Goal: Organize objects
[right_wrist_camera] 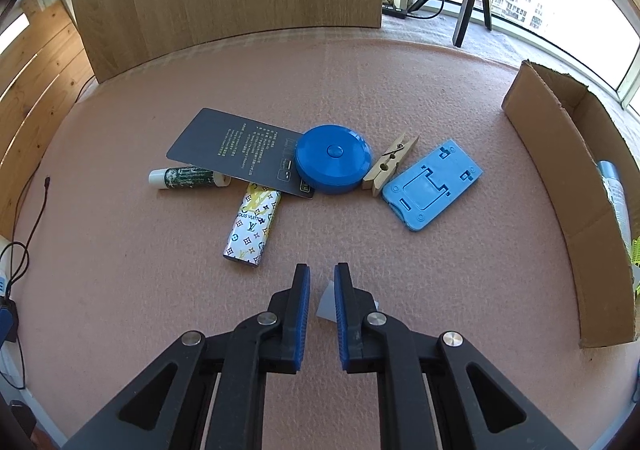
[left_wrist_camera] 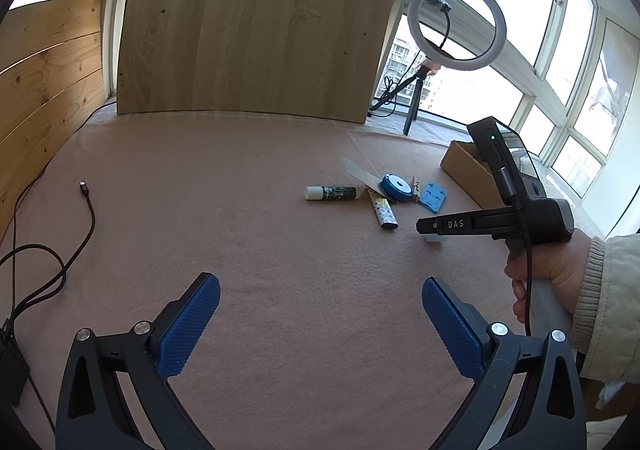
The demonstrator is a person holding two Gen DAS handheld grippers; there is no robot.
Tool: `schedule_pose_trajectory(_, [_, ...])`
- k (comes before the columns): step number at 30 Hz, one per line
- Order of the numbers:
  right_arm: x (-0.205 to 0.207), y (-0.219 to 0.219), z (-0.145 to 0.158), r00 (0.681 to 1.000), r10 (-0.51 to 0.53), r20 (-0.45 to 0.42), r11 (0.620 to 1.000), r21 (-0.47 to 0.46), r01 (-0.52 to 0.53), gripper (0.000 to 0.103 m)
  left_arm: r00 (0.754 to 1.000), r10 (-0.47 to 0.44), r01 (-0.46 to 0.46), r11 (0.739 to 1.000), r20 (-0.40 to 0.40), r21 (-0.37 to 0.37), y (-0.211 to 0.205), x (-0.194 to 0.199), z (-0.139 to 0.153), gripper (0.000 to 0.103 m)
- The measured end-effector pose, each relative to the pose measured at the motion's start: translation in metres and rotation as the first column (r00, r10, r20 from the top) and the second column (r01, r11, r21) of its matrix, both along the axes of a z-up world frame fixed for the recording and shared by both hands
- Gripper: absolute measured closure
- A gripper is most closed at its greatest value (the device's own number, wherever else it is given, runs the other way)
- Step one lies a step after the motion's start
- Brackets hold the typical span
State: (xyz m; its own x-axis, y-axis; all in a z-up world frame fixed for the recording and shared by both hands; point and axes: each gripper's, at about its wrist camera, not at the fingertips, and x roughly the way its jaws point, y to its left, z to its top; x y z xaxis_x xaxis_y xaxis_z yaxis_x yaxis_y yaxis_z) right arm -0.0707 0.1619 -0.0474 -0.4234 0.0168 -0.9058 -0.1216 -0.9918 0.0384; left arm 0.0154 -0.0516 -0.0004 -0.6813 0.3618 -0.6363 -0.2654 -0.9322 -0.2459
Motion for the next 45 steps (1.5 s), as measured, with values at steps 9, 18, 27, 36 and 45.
schedule_pose_trajectory(9, [0.014, -0.021, 0.0, 0.997, 0.072, 0.026, 0.997, -0.015, -0.071, 0.092, 1.0, 0.001, -0.001, 1.0, 0.0, -0.001, 0.001, -0.002, -0.001, 0.0])
schedule_pose_trajectory(18, [0.011, -0.02, 0.002, 0.997, 0.078, 0.02, 0.997, -0.021, -0.077, 0.092, 1.0, -0.003, 0.003, 1.0, 0.0, -0.007, 0.004, -0.002, 0.0, 0.0])
schedule_pose_trajectory(27, [0.012, -0.015, 0.005, 0.998, 0.064, 0.014, 0.998, -0.01, -0.064, 0.092, 1.0, -0.009, 0.009, 1.0, -0.005, -0.005, 0.006, 0.0, 0.001, 0.0])
schedule_pose_trajectory(36, [0.013, -0.009, 0.004, 0.996, 0.086, -0.028, 0.995, -0.056, -0.087, 0.092, 0.999, 0.031, -0.031, 0.999, -0.014, -0.045, 0.007, -0.008, -0.001, 0.001])
schedule_pose_trajectory(45, [0.018, -0.004, 0.015, 0.964, 0.228, -0.136, 0.969, -0.067, -0.239, 0.092, 0.974, 0.222, -0.22, 0.974, 0.041, -0.059, -0.021, -0.019, -0.023, 0.001])
